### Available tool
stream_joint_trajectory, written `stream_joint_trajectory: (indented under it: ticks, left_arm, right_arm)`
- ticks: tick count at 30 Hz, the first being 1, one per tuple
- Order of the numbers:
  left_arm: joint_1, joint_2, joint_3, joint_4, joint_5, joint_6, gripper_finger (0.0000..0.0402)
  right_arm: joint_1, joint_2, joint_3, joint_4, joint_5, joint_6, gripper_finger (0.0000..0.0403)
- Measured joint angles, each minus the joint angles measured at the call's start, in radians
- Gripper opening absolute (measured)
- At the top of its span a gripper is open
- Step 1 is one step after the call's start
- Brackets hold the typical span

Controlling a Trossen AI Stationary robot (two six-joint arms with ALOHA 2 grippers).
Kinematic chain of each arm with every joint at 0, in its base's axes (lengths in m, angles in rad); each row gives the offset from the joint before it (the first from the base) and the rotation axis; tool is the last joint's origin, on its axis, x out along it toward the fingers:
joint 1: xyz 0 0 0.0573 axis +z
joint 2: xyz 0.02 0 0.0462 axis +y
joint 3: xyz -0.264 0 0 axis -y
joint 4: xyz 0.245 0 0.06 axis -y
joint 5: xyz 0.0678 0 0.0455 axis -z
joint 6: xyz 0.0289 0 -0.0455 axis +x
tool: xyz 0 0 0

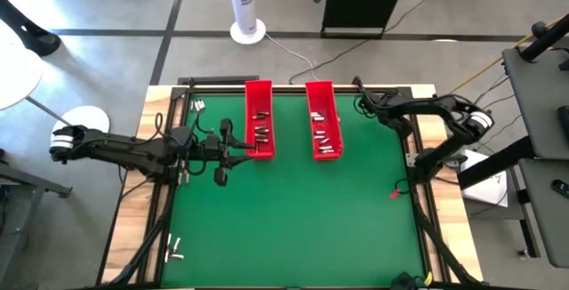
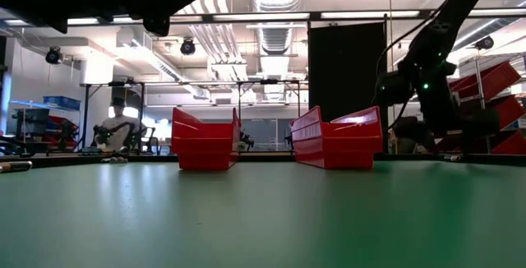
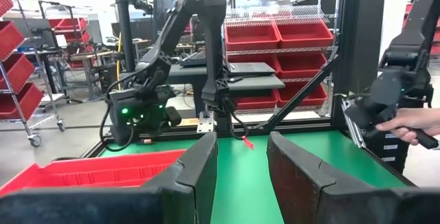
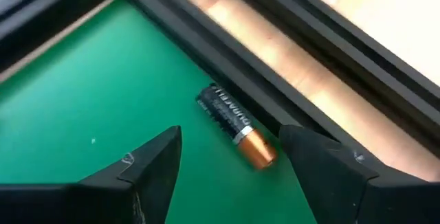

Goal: Sort batteries
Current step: Put the brown battery into the left red bin

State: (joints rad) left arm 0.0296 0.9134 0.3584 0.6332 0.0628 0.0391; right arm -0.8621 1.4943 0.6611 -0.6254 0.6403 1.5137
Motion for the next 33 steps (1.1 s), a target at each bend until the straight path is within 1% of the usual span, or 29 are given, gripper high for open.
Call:
stream_joint_trajectory:
  ticks: [2, 3, 6, 10, 13, 16, 23, 29, 33]
  left_arm:
    - [0.0, 0.0, 0.0, 0.0, 0.0, 0.001, 0.011]
    - [0.0, 0.0, 0.0, -0.001, 0.0, 0.002, 0.011]
    - [0.0, 0.0, 0.0, -0.001, 0.0, 0.006, 0.011]
    - [0.0, 0.0, 0.0, -0.002, 0.0, 0.007, 0.011]
    - [0.0, 0.0, 0.0, -0.001, 0.0, 0.005, 0.011]
    - [0.0, 0.0, 0.0, 0.002, 0.0, 0.004, 0.011]
    - [0.0, 0.0, 0.0, 0.003, 0.0, 0.004, 0.011]
    - [0.0, 0.0, 0.0, -0.001, 0.0, 0.0, 0.011]
    - [0.0, 0.0, 0.0, -0.001, 0.0, 0.0, 0.011]
  right_arm:
    - [-0.021, 0.019, 0.0, 0.031, -0.022, -0.07, 0.026]
    - [-0.029, 0.03, 0.0, 0.069, -0.052, -0.109, 0.0262]
    - [-0.039, 0.052, -0.001, 0.133, -0.074, -0.219, 0.0261]
    - [-0.038, 0.052, 0.001, 0.145, -0.092, -0.26, 0.0252]
    - [-0.037, 0.034, -0.002, 0.141, -0.107, -0.244, 0.0241]
    - [-0.026, 0.025, -0.003, 0.138, -0.101, -0.162, 0.0225]
    - [-0.012, 0.073, 0.0, 0.157, -0.062, -0.103, 0.018]
    - [0.005, 0.092, -0.007, 0.163, -0.052, -0.102, 0.013]
    - [0.014, 0.085, -0.02, 0.165, -0.053, -0.145, 0.0091]
